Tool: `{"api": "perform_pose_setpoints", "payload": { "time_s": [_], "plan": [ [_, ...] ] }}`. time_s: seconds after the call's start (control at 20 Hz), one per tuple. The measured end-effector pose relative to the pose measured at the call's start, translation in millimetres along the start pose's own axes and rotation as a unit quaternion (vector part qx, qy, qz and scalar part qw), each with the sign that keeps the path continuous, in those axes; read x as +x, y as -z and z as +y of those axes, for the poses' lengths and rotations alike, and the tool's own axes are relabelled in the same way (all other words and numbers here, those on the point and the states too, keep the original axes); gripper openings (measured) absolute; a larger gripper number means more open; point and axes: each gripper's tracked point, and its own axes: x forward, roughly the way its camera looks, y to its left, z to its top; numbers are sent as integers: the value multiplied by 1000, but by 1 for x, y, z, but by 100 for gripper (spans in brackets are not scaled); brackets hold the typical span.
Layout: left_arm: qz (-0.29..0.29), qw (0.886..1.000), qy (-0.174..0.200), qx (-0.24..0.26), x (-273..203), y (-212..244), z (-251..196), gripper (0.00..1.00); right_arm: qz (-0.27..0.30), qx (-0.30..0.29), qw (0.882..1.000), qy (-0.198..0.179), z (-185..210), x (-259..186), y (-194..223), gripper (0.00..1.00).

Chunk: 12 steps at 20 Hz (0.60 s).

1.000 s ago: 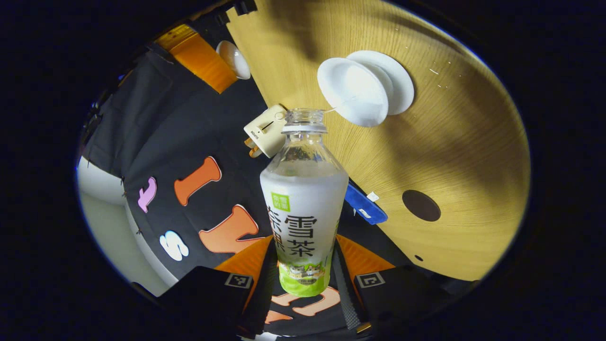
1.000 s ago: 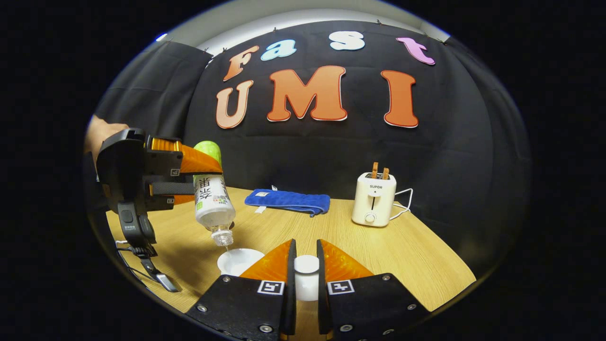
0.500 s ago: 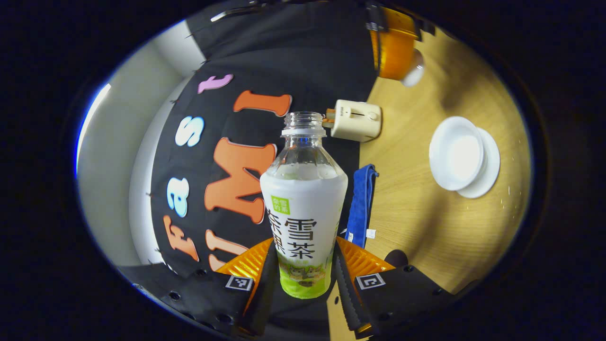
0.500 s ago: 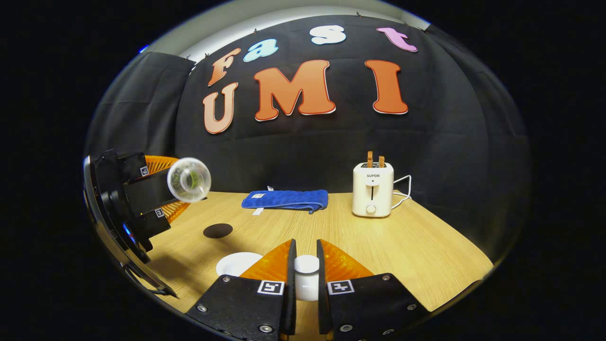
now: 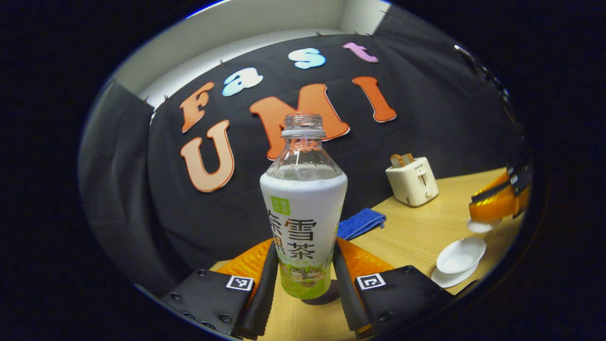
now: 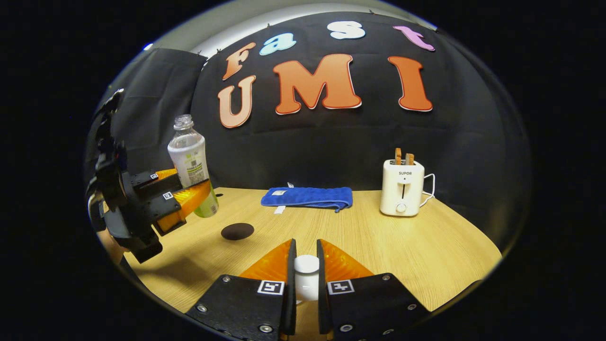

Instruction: Open the teacup lid with one hand, grasp the water bottle and pour water into the teacup with the other hand; after pouring, place the water bottle on the coaster and then close the teacup lid.

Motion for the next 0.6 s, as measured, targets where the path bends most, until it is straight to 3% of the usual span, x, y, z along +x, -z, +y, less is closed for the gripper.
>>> {"api": "perform_pose_setpoints", "payload": {
  "time_s": [0.15, 0.3, 0.6],
  "plan": [
    [18, 994, -1, -107, 2, 10, 16, 64, 6, -5, 1000, -14, 15, 8, 4, 19],
    [37, 978, 6, -203, 25, 23, 30, 64, 16, -26, 999, -26, 29, 17, 13, 19],
    [62, 977, 9, -202, 45, 46, 22, 64, 34, -34, 998, -29, 35, 29, 31, 19]
  ]
}}
